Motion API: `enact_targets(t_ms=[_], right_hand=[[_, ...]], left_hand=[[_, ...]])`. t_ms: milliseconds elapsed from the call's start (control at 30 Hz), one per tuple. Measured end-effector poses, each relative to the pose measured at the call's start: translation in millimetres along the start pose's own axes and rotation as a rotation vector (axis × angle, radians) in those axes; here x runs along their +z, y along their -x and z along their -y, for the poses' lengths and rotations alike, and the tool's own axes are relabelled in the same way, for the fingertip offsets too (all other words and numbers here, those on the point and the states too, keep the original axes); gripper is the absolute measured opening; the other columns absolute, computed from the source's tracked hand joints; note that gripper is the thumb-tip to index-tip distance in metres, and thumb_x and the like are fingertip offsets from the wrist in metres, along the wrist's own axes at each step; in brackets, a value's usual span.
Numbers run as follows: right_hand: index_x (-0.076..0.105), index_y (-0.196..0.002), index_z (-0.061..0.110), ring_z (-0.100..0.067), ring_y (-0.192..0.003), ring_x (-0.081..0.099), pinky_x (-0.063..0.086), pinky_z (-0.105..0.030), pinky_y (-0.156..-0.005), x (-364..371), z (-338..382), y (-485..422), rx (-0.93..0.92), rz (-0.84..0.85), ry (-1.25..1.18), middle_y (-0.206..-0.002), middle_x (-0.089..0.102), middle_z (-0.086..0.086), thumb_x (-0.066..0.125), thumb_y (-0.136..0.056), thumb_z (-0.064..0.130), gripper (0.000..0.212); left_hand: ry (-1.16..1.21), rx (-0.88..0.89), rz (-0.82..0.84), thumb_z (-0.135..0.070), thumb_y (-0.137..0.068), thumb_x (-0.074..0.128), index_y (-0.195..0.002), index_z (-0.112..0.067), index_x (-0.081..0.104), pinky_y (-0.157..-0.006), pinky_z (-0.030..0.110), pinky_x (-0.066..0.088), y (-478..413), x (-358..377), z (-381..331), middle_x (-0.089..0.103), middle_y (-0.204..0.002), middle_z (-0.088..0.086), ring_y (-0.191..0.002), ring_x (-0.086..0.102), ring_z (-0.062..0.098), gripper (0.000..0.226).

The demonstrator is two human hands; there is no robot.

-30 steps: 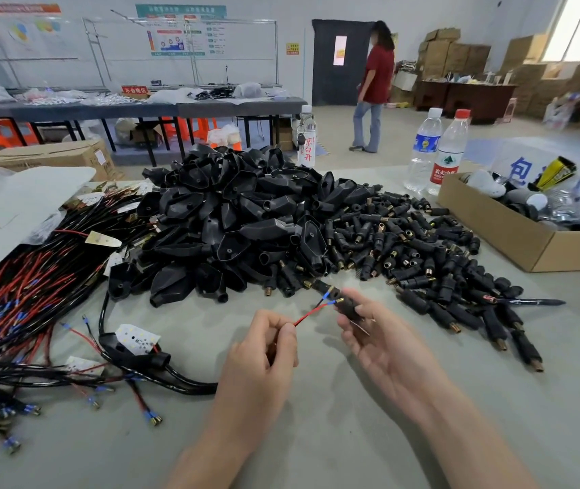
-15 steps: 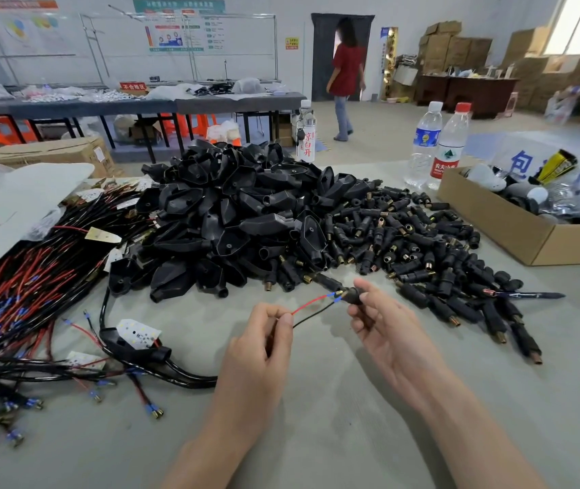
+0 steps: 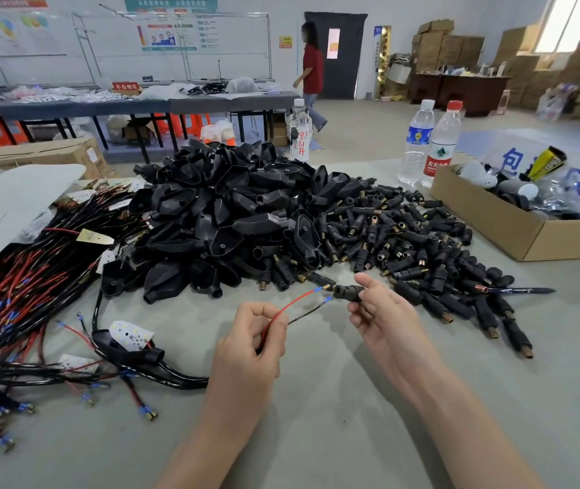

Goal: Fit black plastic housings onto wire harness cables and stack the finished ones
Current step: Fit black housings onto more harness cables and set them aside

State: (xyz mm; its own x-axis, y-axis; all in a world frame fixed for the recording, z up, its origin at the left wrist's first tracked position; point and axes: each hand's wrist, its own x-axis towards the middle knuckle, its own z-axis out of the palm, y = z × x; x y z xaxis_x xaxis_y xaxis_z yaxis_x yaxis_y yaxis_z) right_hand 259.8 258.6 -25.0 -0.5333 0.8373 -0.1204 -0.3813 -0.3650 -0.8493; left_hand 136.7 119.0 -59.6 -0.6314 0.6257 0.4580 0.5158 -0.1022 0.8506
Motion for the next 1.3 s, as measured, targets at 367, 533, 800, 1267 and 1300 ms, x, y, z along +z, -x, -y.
enact_targets(t_ms=[367,533,800,1267,1300], right_hand=[[0.065,-0.109,0.012,-0.010,-0.062,0.057,0.047,-0.022,-0.062,-12.0,-4.5,-9.7,-0.049,-0.009,0.115,-0.057,0.057,0.008,0.049,-0.094,-0.002,0.026],[0.068,-0.106,0.017,-0.010,-0.063,0.057,0.047,-0.022,-0.062,-13.7,-8.8,-12.3,-0.062,0.019,0.185,-0.063,0.062,0.007,0.061,-0.074,0.015,0.032],[0.066,-0.098,0.038,-0.006,-0.064,0.055,0.044,-0.016,-0.066,-13.0,-8.9,-1.3,-0.149,0.136,0.612,-0.068,0.063,0.010,0.057,-0.072,0.027,0.030],[0.059,-0.110,-0.003,-0.029,-0.098,0.074,0.058,-0.022,-0.078,5.1,-19.4,7.8,0.142,0.433,-0.021,-0.116,0.072,-0.021,0.052,-0.092,0.026,0.035],[0.060,-0.113,-0.005,-0.029,-0.101,0.073,0.058,-0.022,-0.080,4.2,-19.2,7.1,0.132,0.434,-0.015,-0.118,0.071,-0.021,0.049,-0.094,0.026,0.038]], left_hand=[[0.008,0.021,0.026,-0.046,-0.092,0.054,-0.091,-0.032,0.054,-0.046,0.039,0.042,0.2,-0.3,-2.0,0.054,-0.063,0.002,-0.049,0.047,0.024,0.014],[-0.004,0.022,0.043,-0.037,-0.095,0.056,-0.091,-0.030,0.054,-0.045,0.037,0.042,0.4,-0.5,-0.4,0.054,-0.063,0.003,-0.047,0.047,0.021,0.008],[0.031,0.001,0.093,-0.038,-0.094,0.055,-0.091,-0.031,0.055,-0.047,0.034,0.041,0.2,0.7,0.8,0.057,-0.064,0.004,-0.047,0.048,0.019,0.008],[0.191,-0.082,0.012,-0.028,-0.099,0.056,-0.089,-0.037,0.058,-0.061,0.028,0.056,-2.3,-3.7,-9.4,0.073,-0.078,0.003,-0.062,0.070,0.021,0.014],[0.214,-0.087,0.019,-0.025,-0.099,0.057,-0.088,-0.036,0.059,-0.064,0.026,0.057,-2.3,-3.7,-10.0,0.074,-0.081,0.004,-0.067,0.072,0.022,0.015]])
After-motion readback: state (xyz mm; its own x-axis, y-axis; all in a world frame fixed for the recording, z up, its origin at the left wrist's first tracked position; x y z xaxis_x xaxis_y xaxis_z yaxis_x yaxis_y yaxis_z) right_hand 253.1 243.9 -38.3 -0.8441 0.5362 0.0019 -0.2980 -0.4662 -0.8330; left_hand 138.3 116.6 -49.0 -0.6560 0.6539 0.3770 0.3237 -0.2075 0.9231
